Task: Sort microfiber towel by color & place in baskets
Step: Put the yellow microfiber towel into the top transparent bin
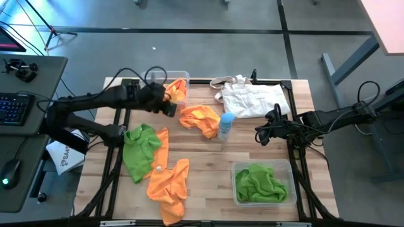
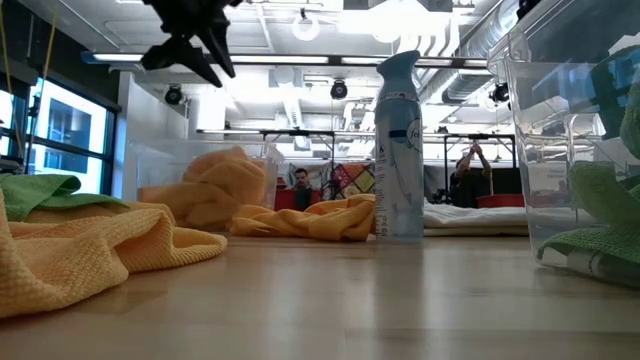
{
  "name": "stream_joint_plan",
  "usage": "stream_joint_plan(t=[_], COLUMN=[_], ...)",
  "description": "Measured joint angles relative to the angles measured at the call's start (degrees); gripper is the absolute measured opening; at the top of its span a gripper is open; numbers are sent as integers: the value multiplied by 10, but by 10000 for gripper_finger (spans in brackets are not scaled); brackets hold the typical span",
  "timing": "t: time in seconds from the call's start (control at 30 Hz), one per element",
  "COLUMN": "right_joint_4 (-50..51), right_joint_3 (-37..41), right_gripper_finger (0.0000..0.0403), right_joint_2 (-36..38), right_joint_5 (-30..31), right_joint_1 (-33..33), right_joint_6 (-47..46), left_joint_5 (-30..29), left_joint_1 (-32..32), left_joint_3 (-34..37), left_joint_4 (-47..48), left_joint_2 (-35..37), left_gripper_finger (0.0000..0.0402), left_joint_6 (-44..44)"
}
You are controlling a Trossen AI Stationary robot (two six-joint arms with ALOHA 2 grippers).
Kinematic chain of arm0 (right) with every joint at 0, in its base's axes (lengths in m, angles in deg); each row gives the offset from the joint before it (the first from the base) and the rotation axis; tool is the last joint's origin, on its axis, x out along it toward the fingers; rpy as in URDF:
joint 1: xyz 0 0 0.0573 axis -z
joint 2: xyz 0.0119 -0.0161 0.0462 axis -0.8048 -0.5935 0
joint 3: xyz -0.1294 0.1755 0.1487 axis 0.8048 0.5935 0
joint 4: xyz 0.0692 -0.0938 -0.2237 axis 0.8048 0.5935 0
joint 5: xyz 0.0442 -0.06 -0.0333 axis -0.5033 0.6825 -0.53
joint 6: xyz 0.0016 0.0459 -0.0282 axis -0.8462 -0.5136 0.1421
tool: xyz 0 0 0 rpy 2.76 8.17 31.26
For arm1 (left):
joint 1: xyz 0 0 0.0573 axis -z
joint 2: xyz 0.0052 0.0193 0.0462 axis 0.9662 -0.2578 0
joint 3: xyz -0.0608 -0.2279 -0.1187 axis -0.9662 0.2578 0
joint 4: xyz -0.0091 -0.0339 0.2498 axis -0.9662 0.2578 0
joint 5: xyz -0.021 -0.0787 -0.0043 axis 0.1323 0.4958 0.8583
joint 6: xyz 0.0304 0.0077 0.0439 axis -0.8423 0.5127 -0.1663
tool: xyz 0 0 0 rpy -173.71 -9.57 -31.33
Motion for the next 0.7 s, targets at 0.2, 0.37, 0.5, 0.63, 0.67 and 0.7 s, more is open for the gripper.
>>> stream_joint_plan(t=[0.2,0.37,0.5,0.63,0.67,0.7], right_joint_4=[0,0,0,0,0,0], right_joint_3=[0,0,0,0,0,0], right_gripper_finger=[0,0,0,0,0,0], right_joint_2=[0,0,0,0,0,0], right_joint_5=[-2,-3,-4,-19,-20,-23], right_joint_1=[0,0,0,0,0,0], right_joint_6=[17,33,35,41,46,50], left_joint_5=[-11,-30,-7,18,21,22], left_joint_1=[78,130,176,223,233,243], left_joint_3=[0,0,0,0,1,1], left_joint_4=[56,78,82,102,108,115], left_joint_2=[0,0,-3,-10,-12,-16], left_gripper_finger=[115,115,115,115,115,115], left_joint_6=[62,80,21,-62,-84,-107])
